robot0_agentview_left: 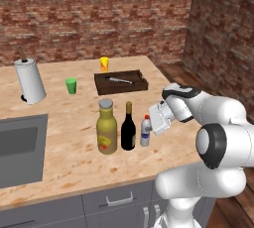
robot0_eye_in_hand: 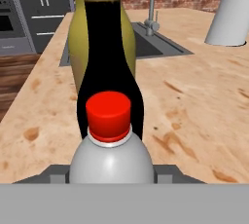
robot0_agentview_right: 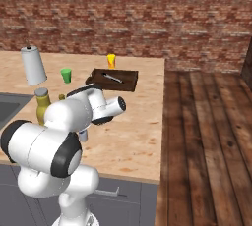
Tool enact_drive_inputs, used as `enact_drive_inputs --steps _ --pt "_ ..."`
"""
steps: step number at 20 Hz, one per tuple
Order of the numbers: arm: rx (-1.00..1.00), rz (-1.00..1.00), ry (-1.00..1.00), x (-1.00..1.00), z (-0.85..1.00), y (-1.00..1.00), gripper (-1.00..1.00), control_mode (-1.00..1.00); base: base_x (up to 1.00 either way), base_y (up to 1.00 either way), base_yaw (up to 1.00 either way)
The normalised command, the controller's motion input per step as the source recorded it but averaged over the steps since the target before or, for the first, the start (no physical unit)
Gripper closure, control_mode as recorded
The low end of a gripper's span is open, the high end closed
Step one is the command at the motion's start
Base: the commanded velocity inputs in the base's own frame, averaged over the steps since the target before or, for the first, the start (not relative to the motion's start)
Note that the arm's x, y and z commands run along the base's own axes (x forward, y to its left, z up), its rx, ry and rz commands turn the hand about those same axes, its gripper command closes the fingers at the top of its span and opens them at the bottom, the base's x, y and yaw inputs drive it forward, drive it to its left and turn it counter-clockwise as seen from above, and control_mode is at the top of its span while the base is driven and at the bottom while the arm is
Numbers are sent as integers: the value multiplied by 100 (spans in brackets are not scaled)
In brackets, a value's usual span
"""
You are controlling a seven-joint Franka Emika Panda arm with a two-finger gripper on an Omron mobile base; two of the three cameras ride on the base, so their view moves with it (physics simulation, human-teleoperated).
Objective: Place the drinks on the dining counter in a tight cluster.
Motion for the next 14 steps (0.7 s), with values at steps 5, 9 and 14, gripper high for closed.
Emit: enact_drive_inputs --steps 5,9,14 --pt "0 0 0 0 0 0 -100 -100 0 0 0" --pt "0 0 0 0 0 0 -100 -100 0 0 0" --pt "0 0 0 0 0 0 -100 -100 0 0 0"
